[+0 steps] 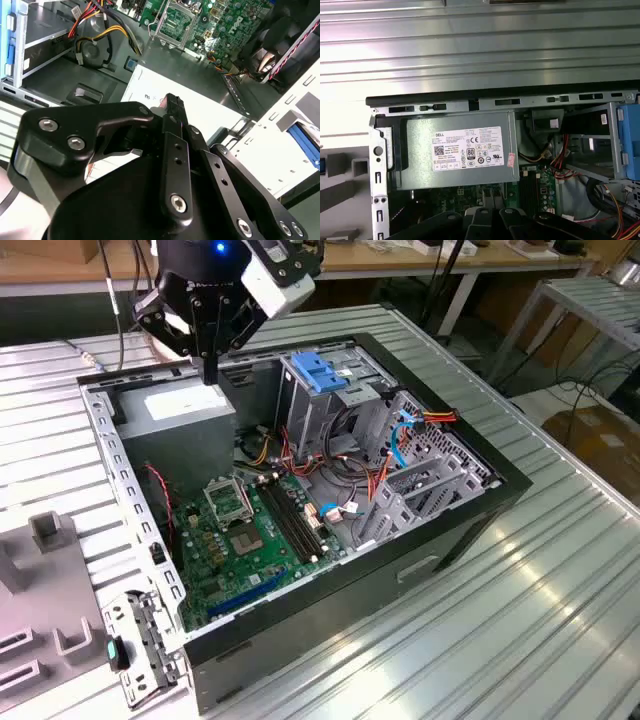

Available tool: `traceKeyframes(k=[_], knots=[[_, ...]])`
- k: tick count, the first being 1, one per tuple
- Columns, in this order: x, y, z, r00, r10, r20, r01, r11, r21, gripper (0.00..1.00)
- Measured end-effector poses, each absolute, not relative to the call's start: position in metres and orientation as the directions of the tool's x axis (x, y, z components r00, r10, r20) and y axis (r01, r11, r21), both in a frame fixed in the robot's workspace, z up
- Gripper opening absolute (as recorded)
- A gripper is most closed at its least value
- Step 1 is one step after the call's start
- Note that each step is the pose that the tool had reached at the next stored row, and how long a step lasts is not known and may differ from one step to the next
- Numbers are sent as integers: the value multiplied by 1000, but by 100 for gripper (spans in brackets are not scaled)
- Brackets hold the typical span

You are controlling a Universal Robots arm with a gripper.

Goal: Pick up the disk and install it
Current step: 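Reach for the disk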

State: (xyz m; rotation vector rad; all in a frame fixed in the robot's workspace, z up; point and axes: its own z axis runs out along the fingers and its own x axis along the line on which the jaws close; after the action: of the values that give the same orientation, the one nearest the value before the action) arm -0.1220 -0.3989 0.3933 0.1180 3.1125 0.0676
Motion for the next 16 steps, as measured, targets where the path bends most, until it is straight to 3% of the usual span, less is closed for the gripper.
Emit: traceKeyframes(k=[16], knots=[[-126,-399,393,-997,76,-23,75,996,45,11]])
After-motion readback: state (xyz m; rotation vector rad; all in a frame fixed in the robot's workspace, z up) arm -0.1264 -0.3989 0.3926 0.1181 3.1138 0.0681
